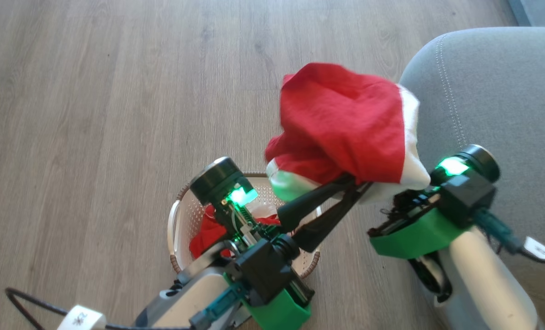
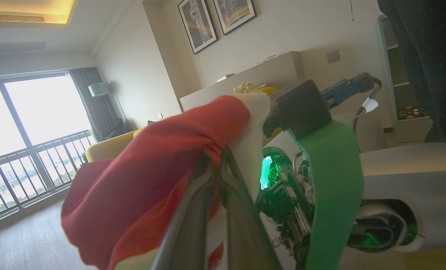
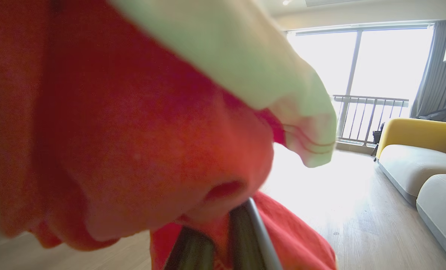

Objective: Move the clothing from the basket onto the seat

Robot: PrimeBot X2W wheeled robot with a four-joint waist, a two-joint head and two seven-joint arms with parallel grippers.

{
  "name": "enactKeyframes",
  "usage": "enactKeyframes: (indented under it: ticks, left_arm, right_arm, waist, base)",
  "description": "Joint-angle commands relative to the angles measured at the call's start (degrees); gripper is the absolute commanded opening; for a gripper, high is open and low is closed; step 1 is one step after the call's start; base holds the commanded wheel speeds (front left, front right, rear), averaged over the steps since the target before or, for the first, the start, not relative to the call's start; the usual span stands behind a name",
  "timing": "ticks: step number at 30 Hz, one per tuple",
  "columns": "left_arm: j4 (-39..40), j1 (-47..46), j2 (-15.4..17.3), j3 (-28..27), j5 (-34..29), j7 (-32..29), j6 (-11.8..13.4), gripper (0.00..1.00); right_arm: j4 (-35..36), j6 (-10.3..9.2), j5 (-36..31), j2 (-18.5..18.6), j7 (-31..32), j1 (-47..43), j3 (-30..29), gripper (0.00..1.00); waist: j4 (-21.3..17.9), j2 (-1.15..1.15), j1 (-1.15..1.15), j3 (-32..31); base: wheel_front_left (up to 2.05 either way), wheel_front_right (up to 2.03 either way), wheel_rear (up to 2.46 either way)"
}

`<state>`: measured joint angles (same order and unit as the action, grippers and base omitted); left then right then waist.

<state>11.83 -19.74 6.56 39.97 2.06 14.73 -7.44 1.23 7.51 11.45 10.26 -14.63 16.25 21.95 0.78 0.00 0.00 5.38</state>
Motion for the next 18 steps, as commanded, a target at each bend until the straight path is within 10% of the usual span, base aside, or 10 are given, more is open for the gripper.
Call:
enactKeyframes:
  ticks: [1, 18]
  left_arm:
    - [1.4, -1.1, 0.0, -2.7, 0.7, 0.3, 0.0, 0.00]
    - [-4.5, 0.9, -0.2, -4.7, 1.1, 0.3, 0.0, 0.00]
  right_arm:
    - [2.7, -0.02, 0.5, -1.3, -0.4, -0.6, -0.7, 0.00]
    - [7.3, -0.02, 1.4, -5.5, -0.4, -2.1, -8.7, 0.00]
  waist:
    - [0.0, 0.00, 0.00, -0.2]
    - [-1.0, 0.00, 0.00, 0.6]
  base:
    - [0.00, 0.00, 0.00]
    - [0.00, 0.00, 0.00]
